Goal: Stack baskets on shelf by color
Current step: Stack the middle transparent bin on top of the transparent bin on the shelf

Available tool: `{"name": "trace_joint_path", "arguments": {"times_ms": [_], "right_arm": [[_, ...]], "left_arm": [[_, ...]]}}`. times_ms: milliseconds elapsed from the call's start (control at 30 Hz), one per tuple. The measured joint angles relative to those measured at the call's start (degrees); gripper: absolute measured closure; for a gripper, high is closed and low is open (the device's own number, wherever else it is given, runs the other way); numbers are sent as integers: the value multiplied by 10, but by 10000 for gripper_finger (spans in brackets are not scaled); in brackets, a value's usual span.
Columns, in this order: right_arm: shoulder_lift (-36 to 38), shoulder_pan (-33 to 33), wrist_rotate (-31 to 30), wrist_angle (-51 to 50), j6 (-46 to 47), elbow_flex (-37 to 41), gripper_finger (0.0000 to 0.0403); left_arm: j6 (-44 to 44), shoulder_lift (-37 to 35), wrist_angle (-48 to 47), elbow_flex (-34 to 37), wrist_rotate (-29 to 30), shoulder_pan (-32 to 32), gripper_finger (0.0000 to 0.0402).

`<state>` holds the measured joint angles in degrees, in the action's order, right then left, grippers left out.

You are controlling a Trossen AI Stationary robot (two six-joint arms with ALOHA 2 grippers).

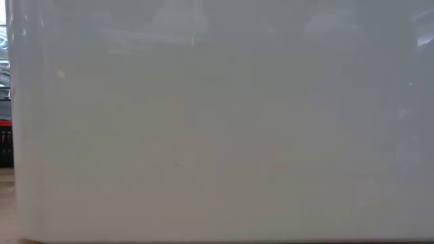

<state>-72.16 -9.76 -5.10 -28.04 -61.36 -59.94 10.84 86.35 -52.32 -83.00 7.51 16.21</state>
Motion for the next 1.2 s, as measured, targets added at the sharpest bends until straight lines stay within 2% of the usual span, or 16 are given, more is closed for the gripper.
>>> {"name": "trace_joint_path", "arguments": {"times_ms": [100, 233, 300, 400, 500, 600, 733, 967, 1100, 1200], "right_arm": [[0, 0, 8, -11, -11, 0, 395], [11, 0, 14, -41, -13, 0, 399], [24, 0, 54, -68, -12, 0, 400], [55, 4, 163, -95, -8, 0, 401], [90, 5, 262, -108, -8, 0, 401], [128, 4, 324, -104, -22, 0, 402], [170, 5, 388, -116, -43, 0, 402], [198, 4, 445, -142, -62, 14, 402], [185, 4, 445, -129, -69, 28, 402], [167, 4, 444, -110, -72, 35, 402]], "left_arm": [[-3, 0, 8, 0, 0, 0, 396], [-39, 0, 43, 0, 3, -1, 373], [-59, 0, 73, 0, 5, 1, 357], [-69, 0, 124, 0, 0, 10, 329], [-30, -5, 178, 0, 0, 21, 297], [11, -9, 236, 0, 0, 27, 260], [55, -14, 296, 0, 1, 30, 205], [129, -13, 338, 0, -1, 26, 122], [125, 0, 360, 0, -87, 0, 114], [115, 18, 391, 0, -144, -23, 132]]}}
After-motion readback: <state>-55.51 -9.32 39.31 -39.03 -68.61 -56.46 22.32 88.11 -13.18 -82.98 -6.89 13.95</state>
